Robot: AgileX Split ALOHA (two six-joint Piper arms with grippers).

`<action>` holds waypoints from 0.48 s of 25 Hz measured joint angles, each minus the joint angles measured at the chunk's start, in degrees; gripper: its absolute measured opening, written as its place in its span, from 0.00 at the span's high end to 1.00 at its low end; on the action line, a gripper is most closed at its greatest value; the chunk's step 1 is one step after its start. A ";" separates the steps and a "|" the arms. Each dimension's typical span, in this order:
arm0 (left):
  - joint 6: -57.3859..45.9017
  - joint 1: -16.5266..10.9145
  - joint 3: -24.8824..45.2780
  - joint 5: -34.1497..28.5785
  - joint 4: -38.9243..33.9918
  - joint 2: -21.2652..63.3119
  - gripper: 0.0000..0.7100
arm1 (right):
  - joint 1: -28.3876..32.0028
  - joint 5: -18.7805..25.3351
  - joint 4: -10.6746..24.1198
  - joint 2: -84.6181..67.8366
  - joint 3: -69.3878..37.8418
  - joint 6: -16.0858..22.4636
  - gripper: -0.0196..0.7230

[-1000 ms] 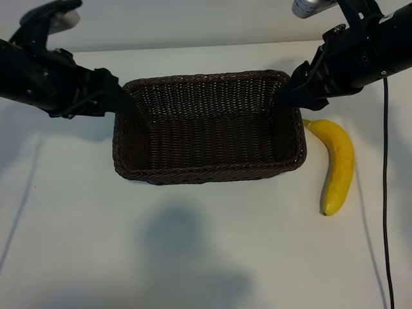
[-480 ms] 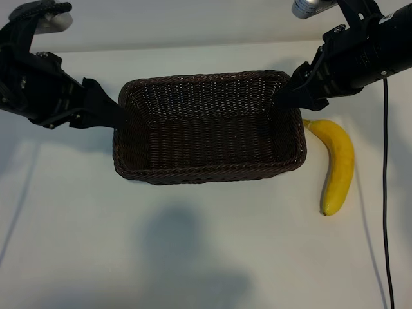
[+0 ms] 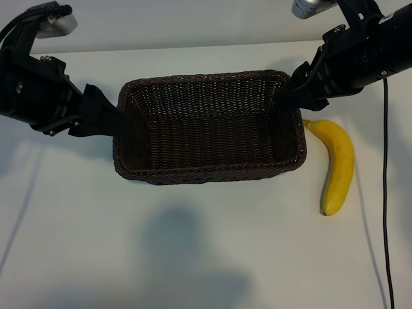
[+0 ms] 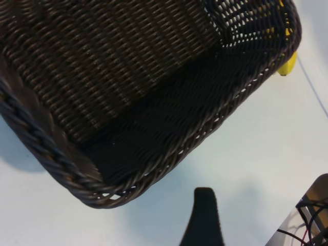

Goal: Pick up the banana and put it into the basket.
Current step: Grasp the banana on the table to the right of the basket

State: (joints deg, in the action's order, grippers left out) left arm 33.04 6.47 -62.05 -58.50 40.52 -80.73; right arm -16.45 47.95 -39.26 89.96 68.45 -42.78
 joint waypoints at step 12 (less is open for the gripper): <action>2.60 0.00 4.76 0.24 0.97 1.54 0.14 | 0.00 0.00 0.00 0.00 0.00 0.00 0.17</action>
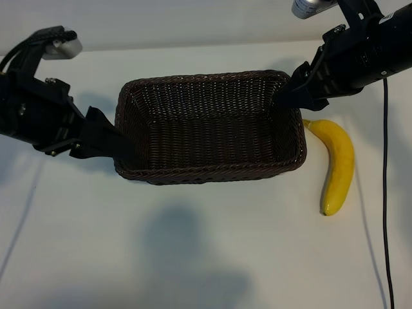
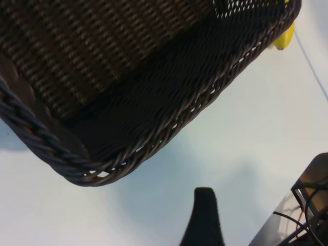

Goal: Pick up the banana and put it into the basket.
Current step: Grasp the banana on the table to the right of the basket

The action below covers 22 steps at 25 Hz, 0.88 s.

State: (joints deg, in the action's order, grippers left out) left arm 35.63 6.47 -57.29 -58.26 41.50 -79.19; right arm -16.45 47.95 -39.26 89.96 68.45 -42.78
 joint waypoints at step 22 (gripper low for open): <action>0.01 0.00 0.00 2.81 -1.20 0.59 0.14 | 0.00 -4.91 31.87 0.05 0.00 28.11 0.17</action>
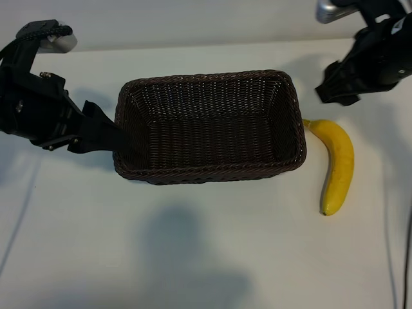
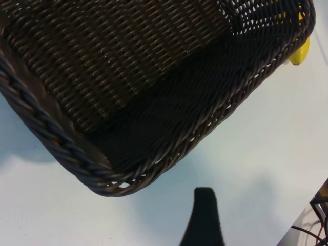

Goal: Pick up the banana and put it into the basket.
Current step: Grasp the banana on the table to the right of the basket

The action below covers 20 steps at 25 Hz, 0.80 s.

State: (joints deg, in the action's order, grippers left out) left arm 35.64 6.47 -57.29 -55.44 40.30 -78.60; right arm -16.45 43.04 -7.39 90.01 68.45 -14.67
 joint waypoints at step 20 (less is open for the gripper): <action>0.00 0.00 0.00 0.33 0.00 0.00 0.14 | 0.00 0.72 8.00 9.58 0.00 9.55 0.15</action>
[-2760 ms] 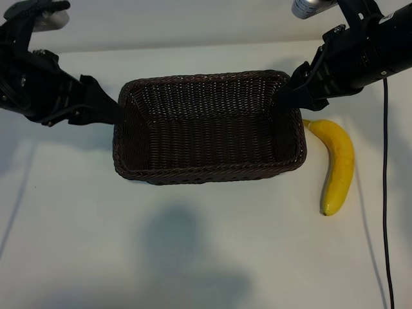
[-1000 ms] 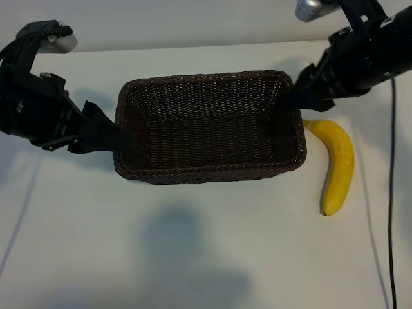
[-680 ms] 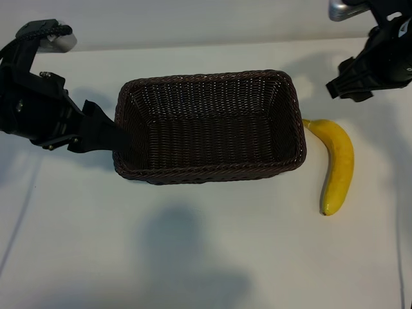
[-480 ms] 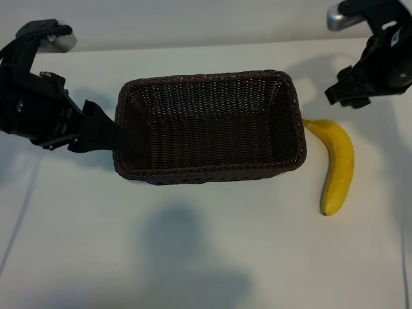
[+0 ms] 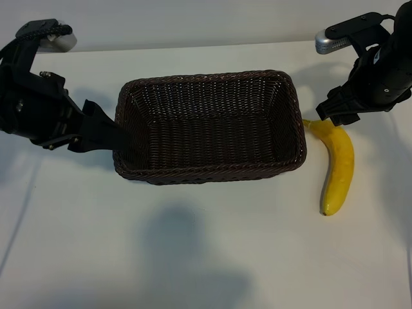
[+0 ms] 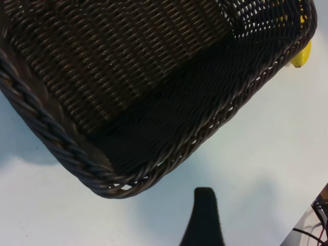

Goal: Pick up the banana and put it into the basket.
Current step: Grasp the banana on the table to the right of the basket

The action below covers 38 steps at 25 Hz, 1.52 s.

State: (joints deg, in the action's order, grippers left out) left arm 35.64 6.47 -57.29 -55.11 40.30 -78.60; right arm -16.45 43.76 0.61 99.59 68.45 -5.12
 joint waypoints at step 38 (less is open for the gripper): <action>-0.05 0.00 0.00 0.09 0.00 0.00 0.14 | 0.00 3.68 -5.55 9.50 0.00 -2.19 0.16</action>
State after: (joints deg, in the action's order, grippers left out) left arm 35.59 6.47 -57.29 -55.02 40.30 -78.60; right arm -16.45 47.44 -4.93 109.08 68.45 -7.31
